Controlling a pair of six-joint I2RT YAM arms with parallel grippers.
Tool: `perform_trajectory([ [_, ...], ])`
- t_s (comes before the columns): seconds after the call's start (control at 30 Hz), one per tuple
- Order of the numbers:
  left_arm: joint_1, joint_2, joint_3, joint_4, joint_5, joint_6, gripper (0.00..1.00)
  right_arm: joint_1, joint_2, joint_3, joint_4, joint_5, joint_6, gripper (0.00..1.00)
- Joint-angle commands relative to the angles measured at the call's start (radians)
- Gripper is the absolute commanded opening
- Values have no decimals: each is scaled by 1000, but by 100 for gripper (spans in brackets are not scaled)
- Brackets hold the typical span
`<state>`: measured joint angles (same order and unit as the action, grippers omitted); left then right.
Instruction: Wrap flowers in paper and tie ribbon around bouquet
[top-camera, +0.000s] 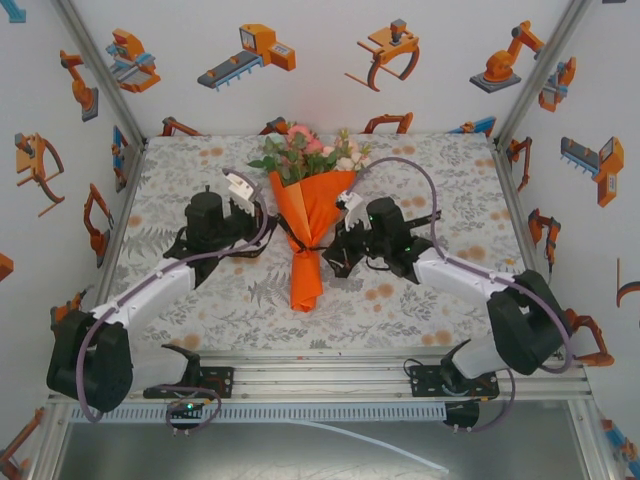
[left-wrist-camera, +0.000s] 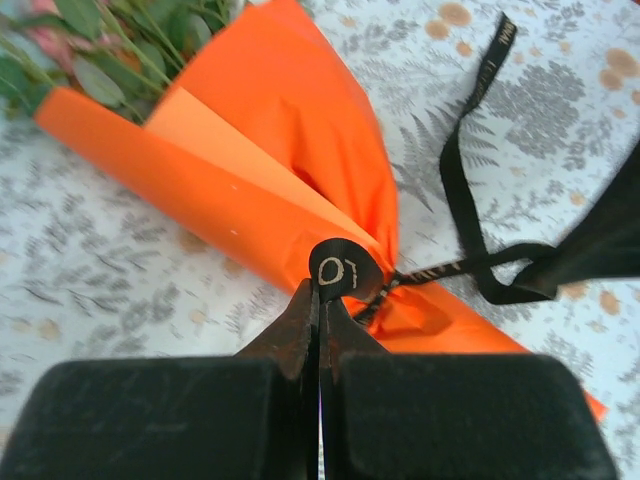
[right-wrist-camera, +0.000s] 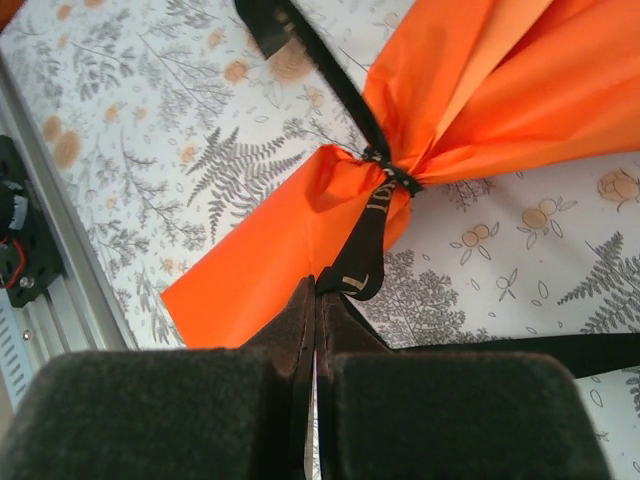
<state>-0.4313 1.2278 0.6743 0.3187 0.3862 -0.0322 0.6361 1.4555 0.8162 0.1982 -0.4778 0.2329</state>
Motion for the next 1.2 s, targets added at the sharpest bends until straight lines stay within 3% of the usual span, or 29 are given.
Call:
perform_trajectory([
  [0.0, -49, -56, -51, 113, 15, -94, 0, -1, 44, 116, 15, 40, 62, 0],
  [0.23, -138, -98, -101, 129, -12, -66, 0, -34, 263, 351, 8, 60, 238, 0],
  [0.33, -145, -106, -108, 125, -9, -64, 0, -25, 407, 520, -41, -19, 320, 5],
  [0.4, -149, -112, -113, 124, -11, -59, 0, 1, 484, 602, -27, -111, 385, 20],
  [0.47, -152, -113, -117, 124, -23, -52, 0, 38, 510, 643, 2, -188, 390, 48],
  [0.5, -153, -112, -120, 123, -26, -48, 0, 48, 500, 647, -3, -190, 371, 57],
  [0.53, -152, -110, -123, 120, -29, -46, 0, 48, 482, 639, -5, -181, 355, 60],
  [0.63, -155, -95, -125, 125, -24, -45, 0, 15, 424, 609, -66, -112, 342, 60],
  [0.77, -154, -71, -125, 141, -19, -50, 0, -35, 383, 639, -290, -34, 269, 57],
  [0.97, -155, -57, -124, 149, -33, -58, 0, -109, 288, 463, -333, 10, 85, 57],
  [1.17, -155, -62, -117, 126, -45, -41, 0, -113, 287, 403, -420, -89, -161, 57],
])
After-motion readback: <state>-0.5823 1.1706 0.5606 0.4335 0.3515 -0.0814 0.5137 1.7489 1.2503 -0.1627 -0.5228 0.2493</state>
